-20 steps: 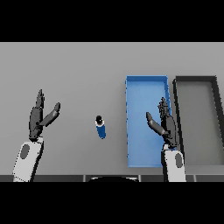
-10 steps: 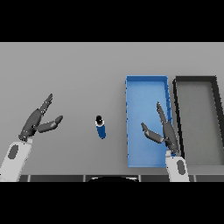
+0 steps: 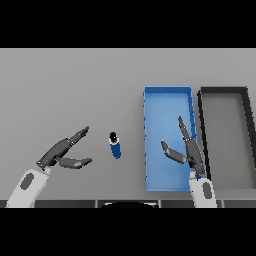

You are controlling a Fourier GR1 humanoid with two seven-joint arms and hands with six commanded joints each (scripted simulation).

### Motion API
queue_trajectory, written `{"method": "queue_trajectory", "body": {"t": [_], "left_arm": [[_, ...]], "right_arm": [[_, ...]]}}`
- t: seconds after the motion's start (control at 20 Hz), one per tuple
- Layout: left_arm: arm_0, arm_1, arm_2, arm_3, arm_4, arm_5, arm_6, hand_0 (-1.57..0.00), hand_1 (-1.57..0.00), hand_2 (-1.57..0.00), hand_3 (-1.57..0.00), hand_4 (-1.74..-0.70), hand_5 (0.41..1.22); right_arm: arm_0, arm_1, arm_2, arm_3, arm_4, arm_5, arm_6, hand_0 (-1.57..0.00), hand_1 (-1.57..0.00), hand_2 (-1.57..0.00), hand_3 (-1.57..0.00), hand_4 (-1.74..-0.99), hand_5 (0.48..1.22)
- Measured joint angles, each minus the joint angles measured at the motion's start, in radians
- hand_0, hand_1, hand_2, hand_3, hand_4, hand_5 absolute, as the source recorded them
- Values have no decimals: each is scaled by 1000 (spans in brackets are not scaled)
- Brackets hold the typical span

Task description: Pick up the blue pipe and place it into the blue bin.

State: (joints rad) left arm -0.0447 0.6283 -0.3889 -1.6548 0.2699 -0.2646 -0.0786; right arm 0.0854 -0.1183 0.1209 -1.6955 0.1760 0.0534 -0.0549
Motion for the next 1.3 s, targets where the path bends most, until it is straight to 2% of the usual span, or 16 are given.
{"method": "queue_trajectory", "body": {"t": [0.25, 0.3, 0.35, 0.4, 0.45, 0.6, 0.7, 0.85, 0.95, 1.05, 1.15, 1.2, 1.25, 1.3], "left_arm": [[-4, -78, -83, -9, -111, 44, -3, 1, 1, 1, 1, -1186, 464], [-11, -102, -96, 11, -129, 55, 11, 1, 1, 1, 1, -1189, 463], [-30, -124, -103, 30, -136, 57, 19, 1, 1, 1, 1, -1193, 465], [-30, -143, -112, 49, -148, 62, 6, 1, 1, 1, 1, -1200, 467], [-51, -170, -116, 78, -147, 61, 24, 1, 1, 1, 1, -1206, 468], [-81, -238, -137, 149, -152, 56, 44, 1, 1, 1, 1, -1189, 469], [-104, -272, -140, 185, -156, 56, 19, 1, 1, 1, 1, -1172, 464], [-156, -306, -160, 245, -207, 63, 9, 1, 1, 1, 1, -1131, 462], [-176, -344, -165, 282, -195, 47, -11, 1, 1, 1, 1, -1171, 495], [-185, -383, -163, 306, -181, 47, -26, 1, 1, -1, 1, -1215, 533], [-196, -393, -147, 314, -164, 50, -46, 1, -40, -110, -43, -1267, 585], [-202, -411, -147, 318, -159, 57, -35, -34, -141, -224, -115, -1292, 617], [-207, -417, -142, 327, -154, 58, -39, -100, -265, -357, -215, -1317, 651], [-204, -427, -144, 336, -160, 67, -28, -289, -458, -539, -486, -1342, 765]], "right_arm": [[25, 11, 13, -13, 7, -1, 2, 1, 1, 1, 1, -1223, 620], [12, 7, 5, -24, -2, -1, 20, 1, 1, 1, 1, -1228, 621], [25, 9, 9, -39, -4, 1, 12, 1, 1, 1, 1, -1230, 622], [28, 8, 6, -32, 0, -3, 23, 1, 1, 1, 1, -1231, 623], [20, 5, 2, -26, 2, -5, 27, 1, 1, 1, 1, -1229, 622], [33, 6, 0, -31, -5, -3, 3, 1, 1, 1, 1, -1218, 612], [31, 7, 1, -18, 11, -13, 18, 1, 1, 1, 1, -1208, 608], [45, 12, 6, -36, 7, -10, 5, 1, 1, 1, 1, -1201, 605], [34, 8, -3, -24, 1, -9, 18, 1, 1, 1, 1, -1204, 607], [42, 3, -8, -28, -9, -3, 0, 1, 1, 1, 1, -1206, 606], [36, 1, -7, -33, -14, 3, 12, 1, 1, 1, 1, -1196, 603], [47, 4, 1, -39, 4, -6, 5, 1, 1, 1, 1, -1196, 605], [42, 3, -2, -43, 3, -10, 15, 1, 1, 1, 1, -1198, 605], [42, 7, -4, -41, -5, -8, 24, 1, 1, 1, 1, -1199, 605]]}}
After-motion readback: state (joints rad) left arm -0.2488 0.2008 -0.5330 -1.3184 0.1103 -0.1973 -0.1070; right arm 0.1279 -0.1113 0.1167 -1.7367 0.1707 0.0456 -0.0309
